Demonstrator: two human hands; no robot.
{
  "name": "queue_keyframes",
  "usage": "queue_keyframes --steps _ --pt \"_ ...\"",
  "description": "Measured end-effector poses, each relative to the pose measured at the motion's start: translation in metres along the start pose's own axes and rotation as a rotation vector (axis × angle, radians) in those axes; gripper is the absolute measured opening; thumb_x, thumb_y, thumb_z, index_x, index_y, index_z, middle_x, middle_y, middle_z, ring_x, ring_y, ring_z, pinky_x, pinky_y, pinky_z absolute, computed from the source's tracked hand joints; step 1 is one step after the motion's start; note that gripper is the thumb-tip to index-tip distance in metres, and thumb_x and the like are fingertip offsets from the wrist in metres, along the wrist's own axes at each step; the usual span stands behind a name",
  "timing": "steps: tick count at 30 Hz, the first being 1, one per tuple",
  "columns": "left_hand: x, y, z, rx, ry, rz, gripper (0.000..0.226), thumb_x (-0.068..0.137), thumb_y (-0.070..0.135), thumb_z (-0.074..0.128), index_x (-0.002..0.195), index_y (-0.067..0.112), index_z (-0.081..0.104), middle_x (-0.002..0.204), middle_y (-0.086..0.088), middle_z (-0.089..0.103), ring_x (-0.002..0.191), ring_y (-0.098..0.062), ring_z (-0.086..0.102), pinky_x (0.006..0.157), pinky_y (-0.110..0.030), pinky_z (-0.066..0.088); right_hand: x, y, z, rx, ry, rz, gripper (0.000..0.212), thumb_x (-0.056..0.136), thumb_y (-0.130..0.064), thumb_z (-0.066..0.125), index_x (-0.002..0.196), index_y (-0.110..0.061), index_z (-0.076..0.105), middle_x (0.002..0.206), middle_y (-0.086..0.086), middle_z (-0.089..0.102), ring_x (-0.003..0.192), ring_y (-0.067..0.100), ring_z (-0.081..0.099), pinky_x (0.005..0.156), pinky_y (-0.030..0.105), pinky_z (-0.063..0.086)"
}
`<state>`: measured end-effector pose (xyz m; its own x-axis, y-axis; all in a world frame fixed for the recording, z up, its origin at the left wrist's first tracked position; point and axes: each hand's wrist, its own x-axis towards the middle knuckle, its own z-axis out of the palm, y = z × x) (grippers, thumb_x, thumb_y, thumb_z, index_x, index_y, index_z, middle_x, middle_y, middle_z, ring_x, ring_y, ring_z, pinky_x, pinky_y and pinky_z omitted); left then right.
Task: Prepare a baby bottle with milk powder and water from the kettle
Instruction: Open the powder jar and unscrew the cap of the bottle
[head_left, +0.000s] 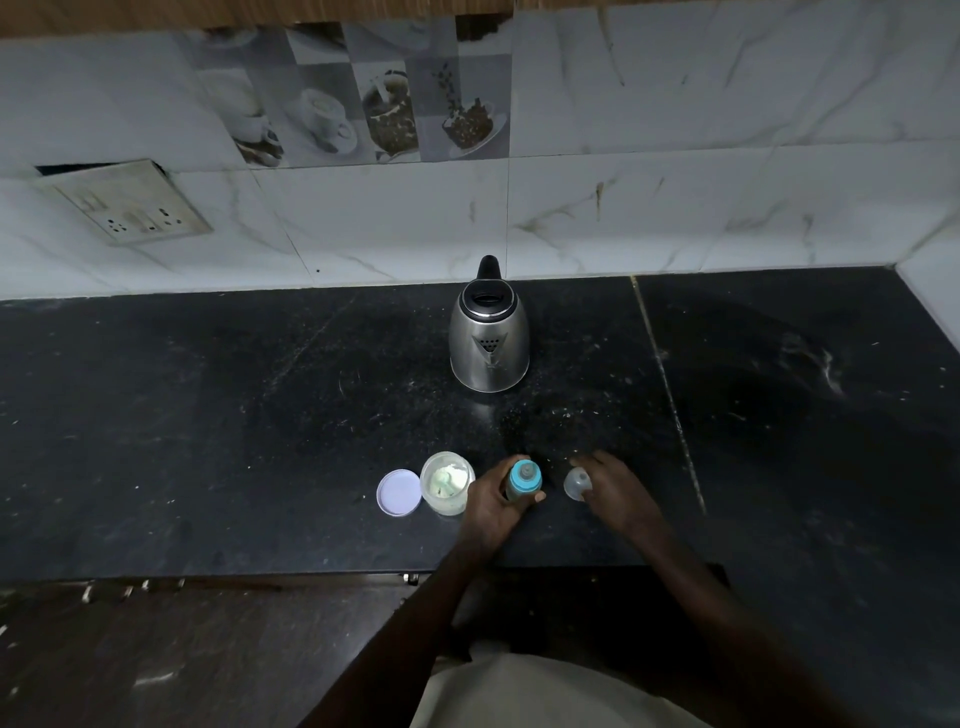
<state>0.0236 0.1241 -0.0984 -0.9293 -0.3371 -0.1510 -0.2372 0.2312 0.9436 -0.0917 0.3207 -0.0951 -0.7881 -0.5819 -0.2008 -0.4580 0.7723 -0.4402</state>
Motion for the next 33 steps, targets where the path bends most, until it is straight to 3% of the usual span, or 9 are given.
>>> queue_keyframes --steps 3,8,15,18,21,25,28,33 --pt "-0.001 0.002 0.000 0.005 0.011 0.006 0.052 0.079 0.034 0.088 0.121 0.050 0.063 0.118 0.023 0.074 0.114 -0.003 0.070 0.101 -0.027 0.056 -0.003 -0.003 0.002 -0.021 0.015 0.039 0.055 0.081 0.000 0.075 0.133 -0.012 0.066 0.131 0.010 0.062 0.118 0.028 0.061 0.100 0.035 0.051" --pt "-0.001 0.002 -0.001 -0.015 0.007 0.017 0.054 0.080 0.029 0.089 0.121 0.050 0.062 0.117 0.023 0.074 0.114 0.001 0.068 0.099 -0.018 0.053 -0.006 -0.004 0.004 -0.018 0.015 0.068 0.054 0.081 -0.001 0.076 0.133 -0.012 0.066 0.132 0.009 0.061 0.119 0.028 0.061 0.100 0.035 0.051" --pt "-0.001 0.005 -0.001 -0.036 0.004 0.036 0.054 0.081 0.023 0.089 0.118 0.051 0.063 0.115 0.030 0.072 0.112 -0.001 0.069 0.097 -0.016 0.053 -0.007 -0.002 0.010 0.006 0.009 0.095 0.057 0.077 -0.004 0.082 0.131 -0.012 0.067 0.130 0.008 0.061 0.117 0.029 0.062 0.100 0.038 0.053" --pt "-0.001 0.003 -0.002 -0.032 0.009 0.039 0.053 0.080 0.026 0.089 0.118 0.051 0.063 0.115 0.027 0.073 0.112 -0.002 0.070 0.098 -0.020 0.054 -0.012 -0.012 0.002 0.009 -0.021 0.087 0.069 0.075 -0.009 0.087 0.139 -0.012 0.061 0.138 0.009 0.057 0.125 0.030 0.057 0.104 0.039 0.050" --pt "-0.001 0.004 -0.002 -0.034 0.012 0.036 0.052 0.080 0.028 0.089 0.121 0.048 0.064 0.116 0.022 0.075 0.112 -0.002 0.070 0.098 -0.022 0.055 -0.013 -0.037 -0.014 0.106 0.124 0.100 0.074 0.078 -0.017 0.087 0.145 -0.013 0.056 0.146 0.007 0.052 0.132 0.027 0.051 0.108 0.040 0.049" --pt "-0.002 0.008 -0.003 -0.022 0.027 0.037 0.039 0.087 0.018 0.083 0.121 0.034 0.070 0.112 0.014 0.077 0.107 -0.004 0.072 0.090 -0.017 0.054 -0.011 -0.085 -0.024 0.282 0.154 0.053 0.064 0.077 -0.037 0.085 0.136 -0.023 0.062 0.131 -0.004 0.058 0.119 0.014 0.058 0.101 0.035 0.052" --pt "-0.002 0.007 -0.006 0.020 0.040 0.059 0.036 0.090 0.007 0.074 0.120 0.027 0.071 0.109 0.009 0.078 0.103 -0.003 0.072 0.087 -0.017 0.054 -0.010 -0.108 -0.014 0.130 0.135 -0.032 0.056 0.073 -0.045 0.086 0.120 -0.021 0.067 0.119 -0.003 0.060 0.112 0.018 0.058 0.094 0.035 0.052" --pt "0.000 0.002 -0.005 0.076 0.031 0.064 0.032 0.089 0.014 0.073 0.120 0.022 0.071 0.107 0.010 0.077 0.098 0.001 0.071 0.083 -0.021 0.054 -0.003 -0.118 -0.014 -0.065 0.153 -0.039 0.047 0.066 -0.028 0.094 0.105 -0.012 0.073 0.104 0.007 0.067 0.097 0.026 0.067 0.079 0.035 0.056"
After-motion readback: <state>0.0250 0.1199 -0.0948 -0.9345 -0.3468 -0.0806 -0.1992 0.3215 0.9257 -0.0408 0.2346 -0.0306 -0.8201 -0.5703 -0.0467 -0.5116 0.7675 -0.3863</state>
